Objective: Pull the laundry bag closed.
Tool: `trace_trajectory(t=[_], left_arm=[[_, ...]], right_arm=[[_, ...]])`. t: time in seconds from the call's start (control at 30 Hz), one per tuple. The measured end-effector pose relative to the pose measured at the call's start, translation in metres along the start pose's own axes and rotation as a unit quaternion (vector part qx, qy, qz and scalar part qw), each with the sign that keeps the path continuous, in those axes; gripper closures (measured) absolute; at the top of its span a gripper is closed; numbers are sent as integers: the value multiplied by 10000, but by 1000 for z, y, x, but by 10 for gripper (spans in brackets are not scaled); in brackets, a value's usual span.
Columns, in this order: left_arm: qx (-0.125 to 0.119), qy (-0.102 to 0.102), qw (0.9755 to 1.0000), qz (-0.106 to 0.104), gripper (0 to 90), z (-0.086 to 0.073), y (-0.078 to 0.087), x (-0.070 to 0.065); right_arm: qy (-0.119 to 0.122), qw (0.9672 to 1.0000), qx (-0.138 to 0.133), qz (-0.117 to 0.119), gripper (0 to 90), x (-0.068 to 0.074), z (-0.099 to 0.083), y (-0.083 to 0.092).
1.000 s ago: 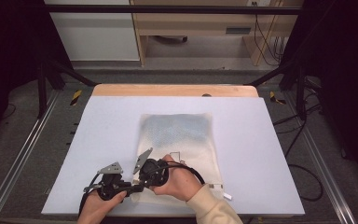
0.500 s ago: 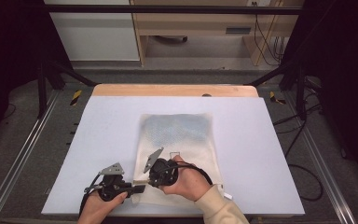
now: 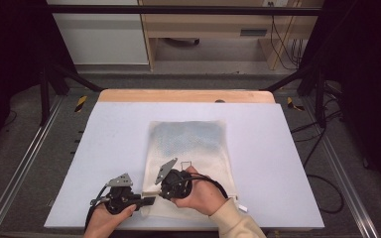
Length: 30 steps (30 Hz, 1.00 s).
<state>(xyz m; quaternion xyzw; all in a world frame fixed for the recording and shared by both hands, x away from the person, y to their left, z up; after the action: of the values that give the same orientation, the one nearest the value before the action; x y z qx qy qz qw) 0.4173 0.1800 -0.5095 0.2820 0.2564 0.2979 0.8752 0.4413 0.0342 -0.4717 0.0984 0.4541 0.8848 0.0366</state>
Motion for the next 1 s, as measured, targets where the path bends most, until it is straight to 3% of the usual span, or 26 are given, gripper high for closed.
trace_trajectory(t=[1.0], left_arm=[[-44,8,10000,-30,833,0,0,-1]], right_arm=[[-18,9999,-92,-110,821,0,-13,7]])
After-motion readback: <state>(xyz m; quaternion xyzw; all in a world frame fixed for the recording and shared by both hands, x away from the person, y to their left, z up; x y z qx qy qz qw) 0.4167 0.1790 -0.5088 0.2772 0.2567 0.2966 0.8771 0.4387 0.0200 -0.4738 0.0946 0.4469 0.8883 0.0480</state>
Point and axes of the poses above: each handheld gripper's, and its own axes: y roughly backward along the jaws, z roughly out of its top, x roughly to its left, the point moved 5 cm from there along -y, roughly forward along the jaws, and after that the axes turned 9 degrees about z, right-handed, at the moved point
